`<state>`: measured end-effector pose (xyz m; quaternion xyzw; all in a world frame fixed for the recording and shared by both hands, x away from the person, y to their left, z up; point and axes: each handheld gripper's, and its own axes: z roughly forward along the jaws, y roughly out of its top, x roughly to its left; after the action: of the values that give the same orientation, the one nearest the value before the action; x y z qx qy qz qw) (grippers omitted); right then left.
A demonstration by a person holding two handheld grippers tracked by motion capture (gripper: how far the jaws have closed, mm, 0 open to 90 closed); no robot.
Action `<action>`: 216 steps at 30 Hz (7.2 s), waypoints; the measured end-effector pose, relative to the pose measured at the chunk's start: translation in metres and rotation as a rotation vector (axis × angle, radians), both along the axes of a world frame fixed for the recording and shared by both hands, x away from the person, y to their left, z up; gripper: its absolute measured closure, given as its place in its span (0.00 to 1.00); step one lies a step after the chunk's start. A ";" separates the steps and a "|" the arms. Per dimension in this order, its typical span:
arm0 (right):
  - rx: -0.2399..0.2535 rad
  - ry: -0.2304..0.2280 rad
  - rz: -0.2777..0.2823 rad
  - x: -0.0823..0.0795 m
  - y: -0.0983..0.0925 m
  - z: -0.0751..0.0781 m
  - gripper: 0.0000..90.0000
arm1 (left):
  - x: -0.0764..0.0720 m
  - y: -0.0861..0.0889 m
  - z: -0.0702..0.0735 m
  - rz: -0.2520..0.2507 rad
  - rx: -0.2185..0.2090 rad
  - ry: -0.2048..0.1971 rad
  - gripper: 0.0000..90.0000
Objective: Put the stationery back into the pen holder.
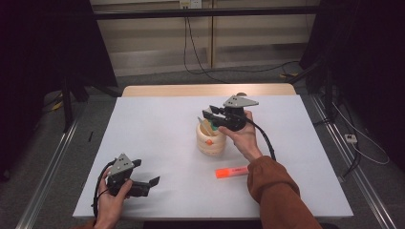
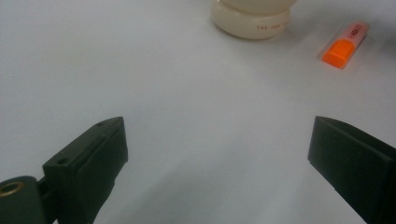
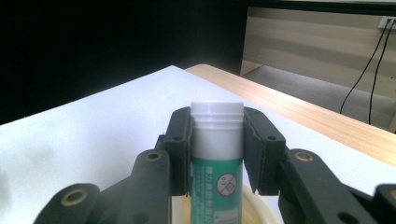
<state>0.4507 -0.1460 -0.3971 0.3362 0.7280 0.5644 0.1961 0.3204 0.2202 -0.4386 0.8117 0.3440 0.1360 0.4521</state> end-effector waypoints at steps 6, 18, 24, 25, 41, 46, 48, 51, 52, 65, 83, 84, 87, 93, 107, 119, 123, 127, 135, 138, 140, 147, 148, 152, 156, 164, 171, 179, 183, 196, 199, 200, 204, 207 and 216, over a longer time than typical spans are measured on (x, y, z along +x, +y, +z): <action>-0.020 0.009 -0.006 -0.003 -0.001 -0.007 0.73 | 0.001 0.001 0.000 -0.005 0.007 0.000 0.05; -0.037 0.006 0.002 -0.004 -0.001 -0.010 0.73 | 0.001 0.001 0.000 -0.004 0.008 -0.003 0.05; -0.017 0.019 0.002 -0.004 -0.002 -0.009 0.64 | 0.001 0.001 0.000 -0.008 0.009 -0.001 0.05; -0.016 0.019 0.004 -0.005 -0.002 -0.008 0.61 | 0.001 0.001 0.000 -0.006 0.005 -0.001 0.05; 0.019 0.064 -0.019 -0.007 -0.008 0.000 0.20 | 0.001 0.000 -0.001 -0.006 0.010 0.012 0.05; 0.016 0.074 -0.035 -0.007 -0.011 0.002 0.12 | 0.001 0.000 -0.001 -0.004 0.007 0.009 0.05; 0.008 0.079 -0.041 -0.008 -0.013 0.002 0.11 | 0.001 0.000 -0.001 -0.004 0.007 0.011 0.05; 0.006 0.089 -0.041 -0.008 -0.015 0.003 0.08 | 0.001 0.000 -0.001 -0.005 0.008 0.009 0.05; 0.006 0.089 -0.041 -0.008 -0.015 0.003 0.08 | 0.001 0.000 -0.001 -0.005 0.008 0.009 0.05; -0.003 0.114 -0.042 -0.017 -0.025 0.012 0.07 | 0.001 0.001 0.000 -0.004 0.003 0.008 0.05; -0.021 0.091 -0.082 -0.042 -0.051 0.011 0.08 | 0.001 0.001 0.000 0.001 0.003 0.001 0.05; -0.021 0.091 -0.082 -0.042 -0.051 0.011 0.08 | 0.001 0.001 0.000 0.001 0.003 0.001 0.05; -0.020 0.087 -0.096 -0.050 -0.058 0.007 0.07 | 0.001 0.001 0.000 -0.003 0.004 0.008 0.05; -0.028 0.087 -0.127 -0.059 -0.069 0.003 0.07 | 0.000 0.001 0.001 0.000 0.010 -0.002 0.05; -0.070 0.080 -0.181 -0.084 -0.087 -0.007 0.07 | 0.000 0.001 0.001 0.000 -0.002 -0.001 0.05; -0.121 0.167 -0.176 -0.102 -0.102 -0.026 0.06 | 0.000 0.002 0.001 0.005 0.002 0.001 0.05; -0.149 0.182 -0.140 -0.105 -0.105 -0.025 0.07 | 0.000 0.001 0.001 0.000 -0.002 0.000 0.05; -0.156 0.247 -0.101 -0.106 -0.108 -0.026 0.10 | 0.000 0.001 0.001 -0.001 -0.002 0.000 0.05; -0.173 0.291 -0.050 -0.102 -0.105 -0.032 0.17 | 0.000 0.001 0.001 -0.001 -0.006 -0.004 0.05; -0.173 0.308 -0.034 -0.101 -0.105 -0.033 0.16 | -0.001 0.001 0.001 0.000 -0.003 -0.003 0.05; -0.203 0.303 -0.047 -0.101 -0.104 -0.034 0.20 | 0.000 0.002 0.001 -0.001 -0.004 -0.001 0.05; -0.213 0.270 -0.011 -0.102 -0.103 -0.034 0.58 | -0.001 0.001 0.001 0.001 -0.007 -0.005 0.05; -0.212 0.272 -0.009 -0.102 -0.104 -0.034 0.60 | -0.001 0.001 0.001 0.001 -0.004 -0.002 0.05; -0.221 0.292 0.003 -0.100 -0.105 -0.035 0.76 | 0.000 0.001 0.001 -0.003 -0.004 0.000 0.05; -0.247 0.323 0.003 -0.097 -0.106 -0.038 0.99 | -0.001 0.002 0.002 0.000 -0.003 -0.002 0.05; -0.316 0.394 0.000 -0.094 -0.102 -0.045 1.00 | -0.001 0.001 0.001 0.002 -0.003 -0.003 0.05; -0.367 0.385 0.027 -0.094 -0.093 -0.050 1.00 | 0.000 0.002 0.001 -0.001 -0.001 -0.001 0.05; -0.369 0.435 0.031 -0.091 -0.093 -0.058 1.00 | 0.000 0.002 0.001 0.006 -0.003 -0.004 0.05; -0.346 0.446 0.054 -0.089 -0.097 -0.060 1.00 | -0.001 0.002 0.001 0.005 -0.003 -0.005 0.05; -0.416 0.414 0.053 -0.099 -0.091 -0.056 1.00 | 0.000 0.002 0.001 0.004 -0.002 -0.001 0.05; -0.412 0.429 0.068 -0.104 -0.092 -0.055 1.00 | -0.001 0.002 0.001 0.005 -0.005 -0.005 0.05; -0.412 0.429 0.068 -0.104 -0.092 -0.055 1.00 | -0.001 0.002 0.001 0.005 -0.005 -0.005 0.05; -0.408 0.441 0.095 -0.109 -0.095 -0.054 1.00 | 0.000 0.002 0.001 0.002 -0.003 -0.002 0.05; -0.409 0.449 0.108 -0.113 -0.096 -0.053 1.00 | 0.000 0.002 0.001 0.004 0.000 0.002 0.05; -0.410 0.469 0.127 -0.121 -0.095 -0.052 1.00 | 0.000 0.002 0.002 0.004 -0.001 -0.001 0.05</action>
<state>0.3301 -0.2406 -0.4489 0.3645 0.8716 0.3239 0.0508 0.3200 0.2227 -0.4371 0.8107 0.3455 0.1374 0.4523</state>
